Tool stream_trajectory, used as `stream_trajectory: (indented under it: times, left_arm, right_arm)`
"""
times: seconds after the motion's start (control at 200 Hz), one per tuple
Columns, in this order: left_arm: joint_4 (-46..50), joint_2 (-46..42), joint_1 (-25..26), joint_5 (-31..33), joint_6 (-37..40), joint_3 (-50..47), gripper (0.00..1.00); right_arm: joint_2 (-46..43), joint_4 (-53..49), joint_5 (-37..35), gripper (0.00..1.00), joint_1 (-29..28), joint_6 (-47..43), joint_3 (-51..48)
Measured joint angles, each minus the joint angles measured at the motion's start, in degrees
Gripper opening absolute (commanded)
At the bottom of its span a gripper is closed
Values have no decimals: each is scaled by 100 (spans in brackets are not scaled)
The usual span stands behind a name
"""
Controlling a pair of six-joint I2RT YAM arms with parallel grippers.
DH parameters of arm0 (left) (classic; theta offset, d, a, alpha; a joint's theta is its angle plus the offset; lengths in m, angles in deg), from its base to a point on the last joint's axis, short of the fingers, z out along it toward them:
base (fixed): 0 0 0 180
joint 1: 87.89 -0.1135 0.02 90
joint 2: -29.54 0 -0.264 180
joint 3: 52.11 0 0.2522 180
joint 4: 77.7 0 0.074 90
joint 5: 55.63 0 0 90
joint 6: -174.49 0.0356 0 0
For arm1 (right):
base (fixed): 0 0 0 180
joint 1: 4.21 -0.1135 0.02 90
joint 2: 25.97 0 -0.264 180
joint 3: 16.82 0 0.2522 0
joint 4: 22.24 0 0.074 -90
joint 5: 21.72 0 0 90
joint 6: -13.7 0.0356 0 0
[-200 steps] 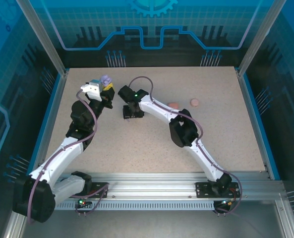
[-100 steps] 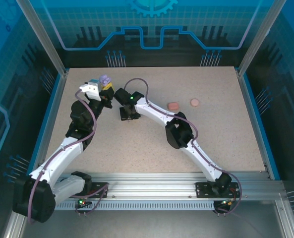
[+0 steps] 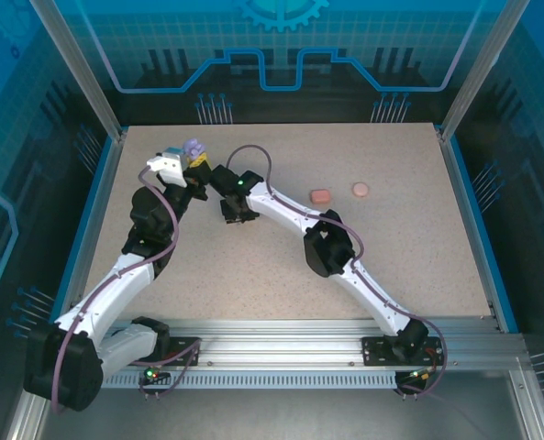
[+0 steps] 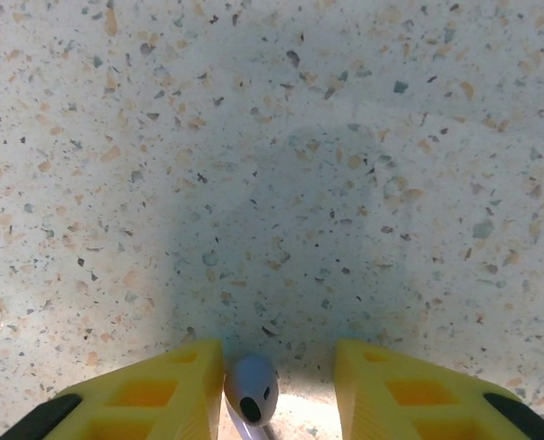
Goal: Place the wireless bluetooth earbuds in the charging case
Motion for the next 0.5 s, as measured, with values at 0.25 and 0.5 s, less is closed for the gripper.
stream_trajectory:
  times: [0.25,0.5]
  left_arm:
    - [-2,28,-13,0,-76,-2,0]
    - [0,48,-13,-4,-79,-2,0]
  right_arm:
    - [31,-59,-181,30,-31,-92,26]
    - [31,-57,-227,22,-52,-111,28]
